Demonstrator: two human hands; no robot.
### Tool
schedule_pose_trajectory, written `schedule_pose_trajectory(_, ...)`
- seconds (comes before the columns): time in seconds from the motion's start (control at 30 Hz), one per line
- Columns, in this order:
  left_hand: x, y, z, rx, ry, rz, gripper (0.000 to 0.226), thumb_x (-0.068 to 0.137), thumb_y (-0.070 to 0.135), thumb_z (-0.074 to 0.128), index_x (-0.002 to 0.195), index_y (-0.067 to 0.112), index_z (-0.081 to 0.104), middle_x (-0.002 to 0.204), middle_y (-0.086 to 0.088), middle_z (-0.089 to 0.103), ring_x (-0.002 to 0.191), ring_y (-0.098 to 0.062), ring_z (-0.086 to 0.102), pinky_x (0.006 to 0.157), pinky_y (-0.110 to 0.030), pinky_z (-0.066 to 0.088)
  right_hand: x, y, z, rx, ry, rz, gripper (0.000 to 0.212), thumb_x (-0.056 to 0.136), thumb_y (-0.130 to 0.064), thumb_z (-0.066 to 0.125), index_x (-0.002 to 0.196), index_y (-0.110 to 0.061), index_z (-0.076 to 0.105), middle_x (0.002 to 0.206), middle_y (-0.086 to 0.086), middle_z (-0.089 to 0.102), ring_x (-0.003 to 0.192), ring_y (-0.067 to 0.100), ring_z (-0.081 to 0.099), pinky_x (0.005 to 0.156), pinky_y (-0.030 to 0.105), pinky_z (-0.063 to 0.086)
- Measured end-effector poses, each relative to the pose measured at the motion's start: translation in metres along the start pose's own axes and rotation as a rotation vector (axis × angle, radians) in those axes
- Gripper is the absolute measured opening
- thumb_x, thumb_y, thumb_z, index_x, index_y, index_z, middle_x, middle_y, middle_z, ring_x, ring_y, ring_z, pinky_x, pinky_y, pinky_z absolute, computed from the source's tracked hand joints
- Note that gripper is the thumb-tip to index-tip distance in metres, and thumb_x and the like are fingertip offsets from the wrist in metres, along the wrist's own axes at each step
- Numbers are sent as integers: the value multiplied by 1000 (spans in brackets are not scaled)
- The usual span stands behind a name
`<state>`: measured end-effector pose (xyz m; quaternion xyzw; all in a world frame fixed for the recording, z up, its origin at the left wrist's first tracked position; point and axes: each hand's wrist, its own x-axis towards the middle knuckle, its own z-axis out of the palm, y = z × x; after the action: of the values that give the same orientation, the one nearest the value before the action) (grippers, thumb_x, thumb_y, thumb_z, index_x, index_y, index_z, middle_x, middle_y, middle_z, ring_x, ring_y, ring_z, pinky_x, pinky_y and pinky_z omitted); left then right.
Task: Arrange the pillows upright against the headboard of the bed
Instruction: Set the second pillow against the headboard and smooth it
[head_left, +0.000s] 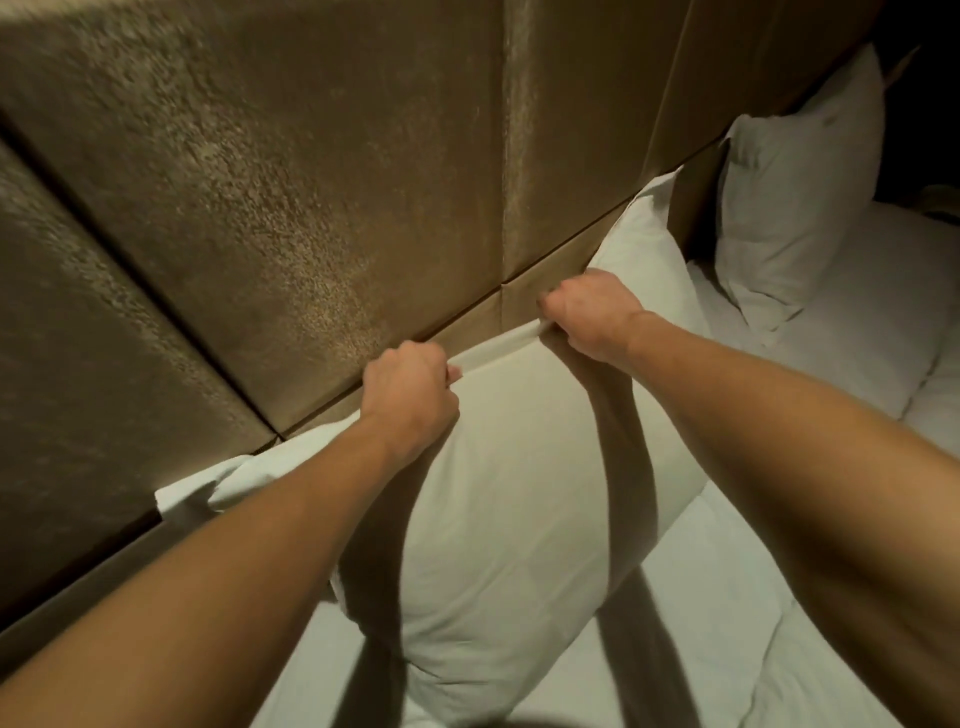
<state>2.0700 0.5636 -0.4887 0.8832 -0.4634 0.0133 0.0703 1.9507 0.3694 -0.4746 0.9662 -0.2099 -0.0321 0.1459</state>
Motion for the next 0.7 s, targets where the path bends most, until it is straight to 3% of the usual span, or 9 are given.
schedule_pose_trajectory(0.7, -7, -4, 8, -18, -38, 45, 24, 102, 36, 47, 90, 17, 55, 92, -9, 68, 85, -32, 64, 69, -37, 43, -13, -11, 15, 77, 5, 50, 18, 98, -25, 53, 111, -18, 64, 105, 5, 67, 95, 25, 62, 89, 37, 49)
